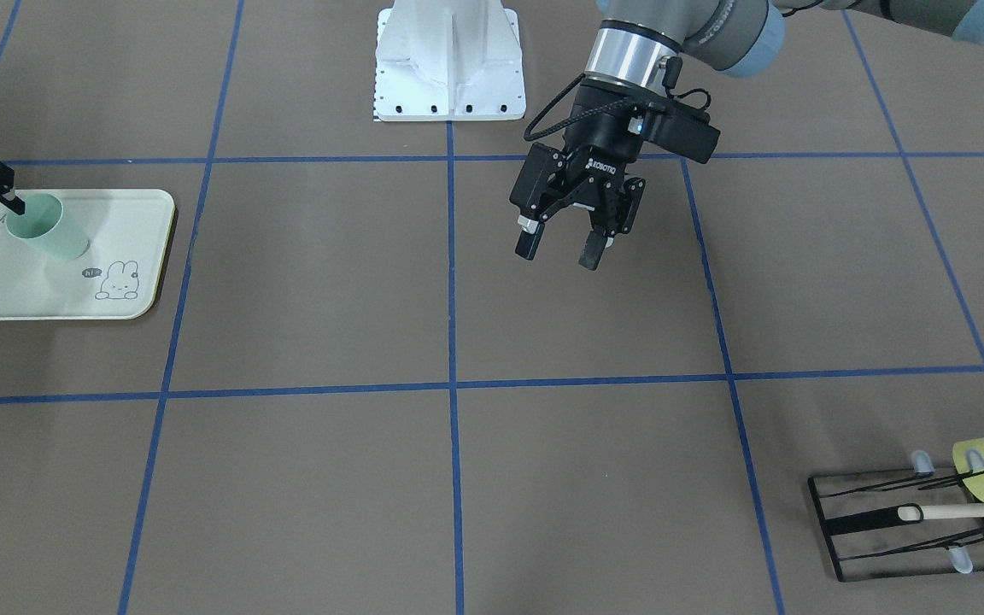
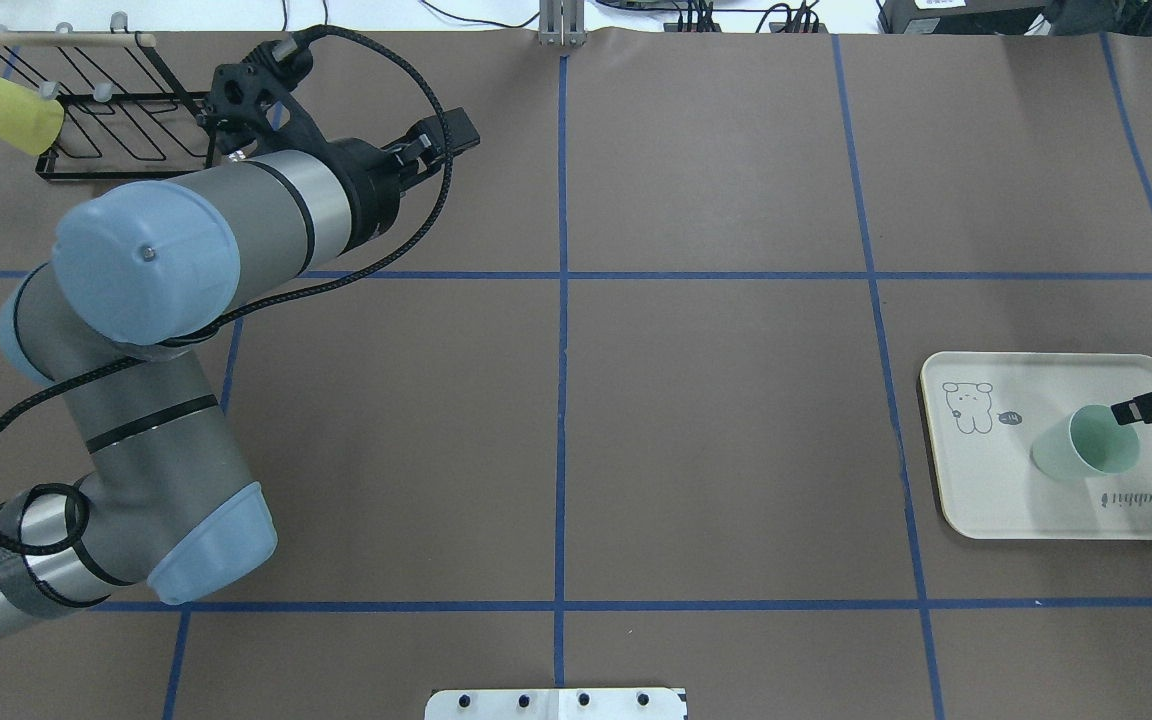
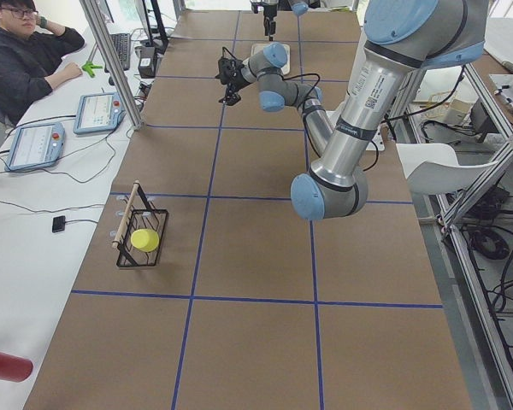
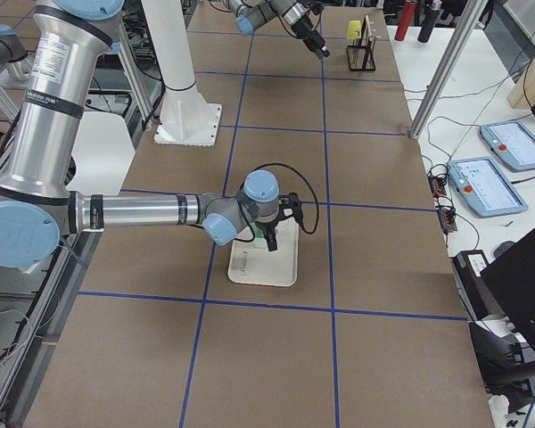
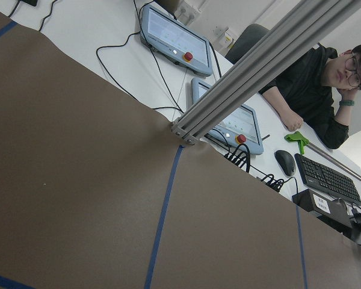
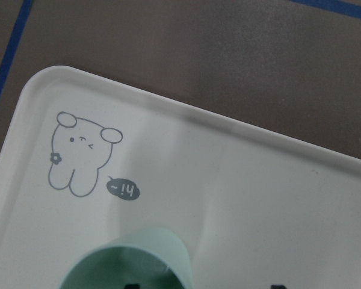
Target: Left arm grabs green cup and hands to right arm on tray
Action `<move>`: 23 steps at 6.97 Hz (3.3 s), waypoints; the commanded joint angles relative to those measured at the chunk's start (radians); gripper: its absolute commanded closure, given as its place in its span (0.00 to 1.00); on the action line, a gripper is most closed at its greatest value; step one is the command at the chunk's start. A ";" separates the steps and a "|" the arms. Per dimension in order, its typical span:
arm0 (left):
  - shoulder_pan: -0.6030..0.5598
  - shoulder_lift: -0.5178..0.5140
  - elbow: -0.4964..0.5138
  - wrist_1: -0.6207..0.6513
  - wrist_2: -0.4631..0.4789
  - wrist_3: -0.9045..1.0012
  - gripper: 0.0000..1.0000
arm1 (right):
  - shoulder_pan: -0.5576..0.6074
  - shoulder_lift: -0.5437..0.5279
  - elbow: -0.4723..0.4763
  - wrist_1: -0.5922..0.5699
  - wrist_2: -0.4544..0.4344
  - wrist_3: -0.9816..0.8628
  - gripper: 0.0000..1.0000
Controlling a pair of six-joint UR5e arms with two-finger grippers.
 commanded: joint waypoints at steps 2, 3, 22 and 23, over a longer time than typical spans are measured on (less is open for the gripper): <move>-0.017 0.004 0.011 0.005 -0.002 0.020 0.01 | 0.118 0.063 0.021 -0.047 0.024 -0.002 0.01; -0.043 0.004 0.012 0.029 -0.002 0.081 0.01 | 0.148 0.152 0.027 -0.198 0.015 -0.034 0.01; -0.991 0.662 0.256 0.251 -0.959 1.594 0.00 | 0.389 0.220 0.000 -0.758 0.007 -0.471 0.01; -0.991 0.662 0.242 0.253 -0.959 1.588 0.00 | 0.401 0.208 0.000 -0.759 0.007 -0.473 0.01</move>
